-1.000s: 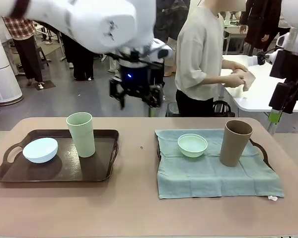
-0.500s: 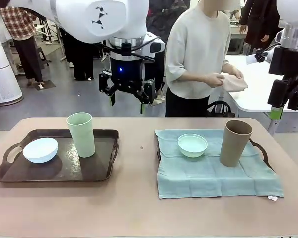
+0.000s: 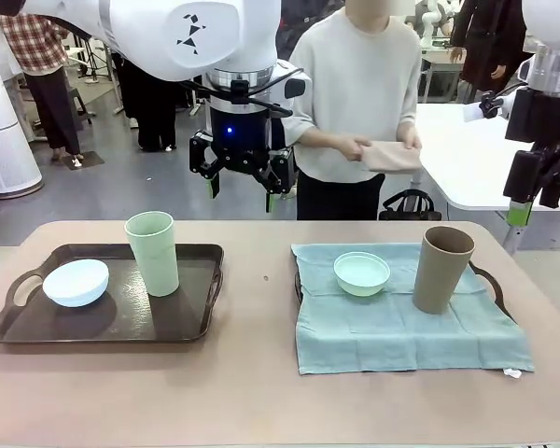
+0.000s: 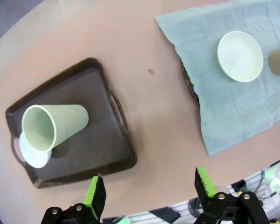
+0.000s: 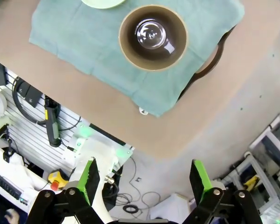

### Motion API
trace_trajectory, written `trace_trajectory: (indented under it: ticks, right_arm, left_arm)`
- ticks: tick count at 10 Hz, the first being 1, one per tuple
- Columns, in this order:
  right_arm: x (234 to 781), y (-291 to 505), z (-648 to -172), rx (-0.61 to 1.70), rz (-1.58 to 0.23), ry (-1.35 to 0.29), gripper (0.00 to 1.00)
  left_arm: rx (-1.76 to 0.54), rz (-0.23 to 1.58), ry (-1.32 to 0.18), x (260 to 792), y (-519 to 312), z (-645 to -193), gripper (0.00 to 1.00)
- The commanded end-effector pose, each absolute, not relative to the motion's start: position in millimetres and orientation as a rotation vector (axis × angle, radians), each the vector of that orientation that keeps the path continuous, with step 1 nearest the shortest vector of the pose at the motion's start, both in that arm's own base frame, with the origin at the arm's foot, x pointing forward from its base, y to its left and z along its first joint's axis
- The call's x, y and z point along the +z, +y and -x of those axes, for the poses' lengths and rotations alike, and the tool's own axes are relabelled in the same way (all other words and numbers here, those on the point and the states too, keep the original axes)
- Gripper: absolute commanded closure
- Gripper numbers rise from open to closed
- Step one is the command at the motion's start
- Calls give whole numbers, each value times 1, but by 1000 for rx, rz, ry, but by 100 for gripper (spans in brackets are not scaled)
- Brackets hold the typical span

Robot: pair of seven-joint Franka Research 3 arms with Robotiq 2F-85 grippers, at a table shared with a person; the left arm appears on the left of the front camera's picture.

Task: Set up a tray with a mat and arrange the tableware.
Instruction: Pick up the Picnic Bowl and Reusable plastic cup from the Handle tray in front of the human's position and hold them in the air.

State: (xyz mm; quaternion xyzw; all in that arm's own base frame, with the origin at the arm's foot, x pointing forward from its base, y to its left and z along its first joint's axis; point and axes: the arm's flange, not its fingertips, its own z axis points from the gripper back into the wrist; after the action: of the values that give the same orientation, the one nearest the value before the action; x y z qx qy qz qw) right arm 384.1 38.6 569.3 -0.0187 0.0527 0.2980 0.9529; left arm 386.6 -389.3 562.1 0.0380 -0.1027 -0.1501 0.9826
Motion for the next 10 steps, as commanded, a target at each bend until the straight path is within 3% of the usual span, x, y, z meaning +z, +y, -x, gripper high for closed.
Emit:
trace_trajectory:
  ticks: [1,5,8,10]
  right_arm:
    - [566,38,-384,619,29,102,0]
    - [575,26,-378,557,3,93,0]
    - [593,-27,-379,388,-93,27,0]
    - [581,-48,-375,355,-201,17,0]
  left_arm:
    - [-312,-67,-204,564,-386,-385,0]
    - [-349,-52,-226,579,-374,-377,0]
    - [-280,59,-224,596,-277,-357,0]
    - [-252,191,-181,566,-213,-364,0]
